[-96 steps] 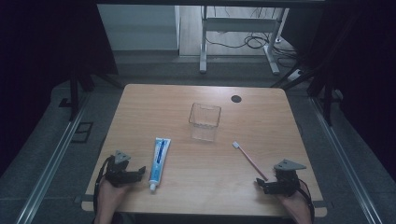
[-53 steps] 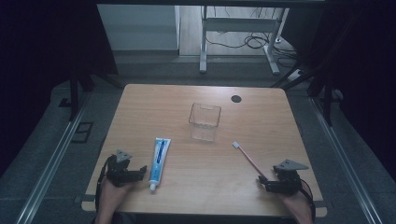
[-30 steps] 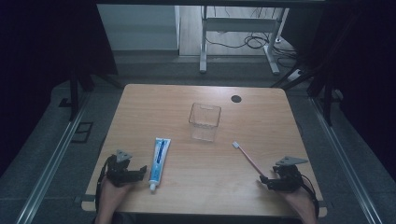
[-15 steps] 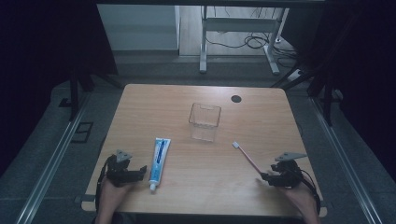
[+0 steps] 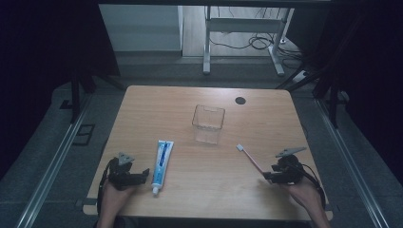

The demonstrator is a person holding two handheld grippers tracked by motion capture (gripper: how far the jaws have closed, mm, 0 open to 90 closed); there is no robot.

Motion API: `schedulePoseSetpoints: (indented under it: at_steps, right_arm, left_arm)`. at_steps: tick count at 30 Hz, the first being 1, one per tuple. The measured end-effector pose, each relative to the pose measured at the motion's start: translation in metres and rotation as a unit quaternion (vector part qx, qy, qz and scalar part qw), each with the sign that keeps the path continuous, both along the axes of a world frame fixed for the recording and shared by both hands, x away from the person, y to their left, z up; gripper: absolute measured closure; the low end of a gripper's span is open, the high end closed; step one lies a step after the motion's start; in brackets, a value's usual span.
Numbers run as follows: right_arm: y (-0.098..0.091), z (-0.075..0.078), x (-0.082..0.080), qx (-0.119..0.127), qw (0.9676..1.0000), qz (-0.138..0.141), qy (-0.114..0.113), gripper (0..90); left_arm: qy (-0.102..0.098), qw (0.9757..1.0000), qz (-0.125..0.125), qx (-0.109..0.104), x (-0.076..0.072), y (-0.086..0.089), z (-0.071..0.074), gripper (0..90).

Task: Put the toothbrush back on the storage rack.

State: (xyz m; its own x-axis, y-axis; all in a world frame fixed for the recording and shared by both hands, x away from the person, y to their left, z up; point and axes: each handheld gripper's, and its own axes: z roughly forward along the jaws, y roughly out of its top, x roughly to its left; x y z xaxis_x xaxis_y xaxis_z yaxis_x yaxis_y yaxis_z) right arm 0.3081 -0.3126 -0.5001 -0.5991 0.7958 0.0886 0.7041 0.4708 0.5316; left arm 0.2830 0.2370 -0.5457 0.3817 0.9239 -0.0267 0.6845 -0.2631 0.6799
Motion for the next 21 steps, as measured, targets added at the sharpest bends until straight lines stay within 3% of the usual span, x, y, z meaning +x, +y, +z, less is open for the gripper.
schedulePoseSetpoints:
  at_steps: [21]
  right_arm:
    - [0.020, 0.002, 0.030, -0.052, 0.9973, 0.021, 0.047, 50.2]
  left_arm:
    - [0.000, 1.0000, -0.001, 0.001, 0.000, 0.000, 0.000, 9.1]
